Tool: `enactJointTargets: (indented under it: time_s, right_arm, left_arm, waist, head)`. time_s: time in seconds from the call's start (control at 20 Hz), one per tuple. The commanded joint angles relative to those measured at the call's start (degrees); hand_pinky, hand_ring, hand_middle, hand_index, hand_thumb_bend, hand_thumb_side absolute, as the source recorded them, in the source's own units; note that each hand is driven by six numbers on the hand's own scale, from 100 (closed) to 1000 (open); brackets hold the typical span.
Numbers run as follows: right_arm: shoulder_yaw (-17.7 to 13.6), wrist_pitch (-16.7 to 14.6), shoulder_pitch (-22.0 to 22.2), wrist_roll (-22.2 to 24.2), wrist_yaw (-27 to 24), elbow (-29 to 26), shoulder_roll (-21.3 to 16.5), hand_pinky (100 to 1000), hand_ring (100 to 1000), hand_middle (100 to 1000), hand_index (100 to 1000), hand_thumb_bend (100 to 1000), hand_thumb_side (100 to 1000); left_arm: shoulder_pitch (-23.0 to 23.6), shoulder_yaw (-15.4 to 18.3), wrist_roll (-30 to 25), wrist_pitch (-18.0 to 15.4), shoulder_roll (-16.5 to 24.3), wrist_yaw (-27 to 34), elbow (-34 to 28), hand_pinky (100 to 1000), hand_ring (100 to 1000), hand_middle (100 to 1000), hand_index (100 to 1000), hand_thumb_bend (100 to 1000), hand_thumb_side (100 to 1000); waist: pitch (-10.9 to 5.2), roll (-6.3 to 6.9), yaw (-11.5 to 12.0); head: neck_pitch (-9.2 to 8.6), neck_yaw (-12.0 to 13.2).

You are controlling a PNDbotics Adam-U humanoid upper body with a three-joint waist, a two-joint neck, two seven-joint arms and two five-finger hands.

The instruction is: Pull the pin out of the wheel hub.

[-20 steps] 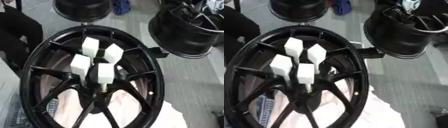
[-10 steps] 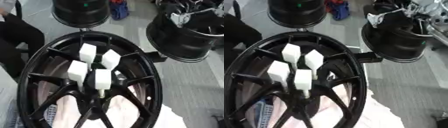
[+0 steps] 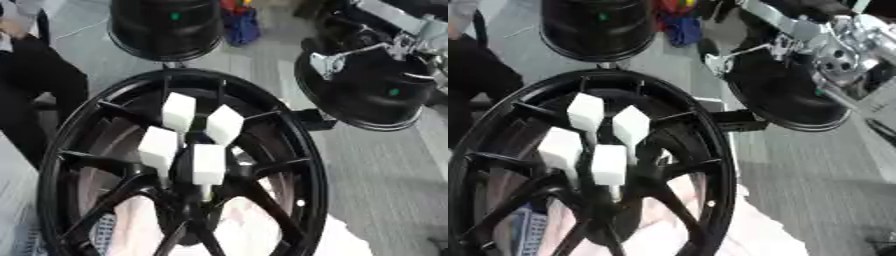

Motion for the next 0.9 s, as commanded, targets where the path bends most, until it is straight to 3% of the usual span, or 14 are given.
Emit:
enactJointTargets:
  time_s: [0.05,0.3,0.55,0.9]
  right_arm:
    - [0.3,2.7,-1.4,0.7,2.9,-0.4,1.4,863,742,710,794,100,199]
    - [0.7,5.0,-2.0,4.7,4.9,-0.4,4.7,857,749,722,802,100,198]
    - [-1.5,2.1,-3.3,10.5,8.0,-0.4,9.5,861,755,729,806,100,199]
    - [0.0,0.3,-3.3,16.6,13.3,-0.4,10.9,894,775,746,836,100,224]
  left_arm:
    - [0.3,0.8,0.6,0.2,0.7,0.3,-0.8,745,656,616,753,100,360]
    - [1.3,1.1,1.3,0.6,1.0,0.3,-0.8,744,653,613,752,100,365]
    - [2.0,1.4,1.8,0.9,1.0,0.2,-0.8,744,653,613,751,100,371]
    - [2.5,1.5,2.0,1.1,1.1,0.1,-0.8,745,652,613,751,100,378]
  waist:
    - [-1.32,0.64,-0.6]
    - [-1.75,0.62,-2.0]
    - [-1.49,0.52,-2.6]
    - [-1.32,0.35,-3.0]
  head:
    - [-0.33,1.7]
    - [0.94,4.9]
    - [1.35,6.3]
    - [2.98,6.9]
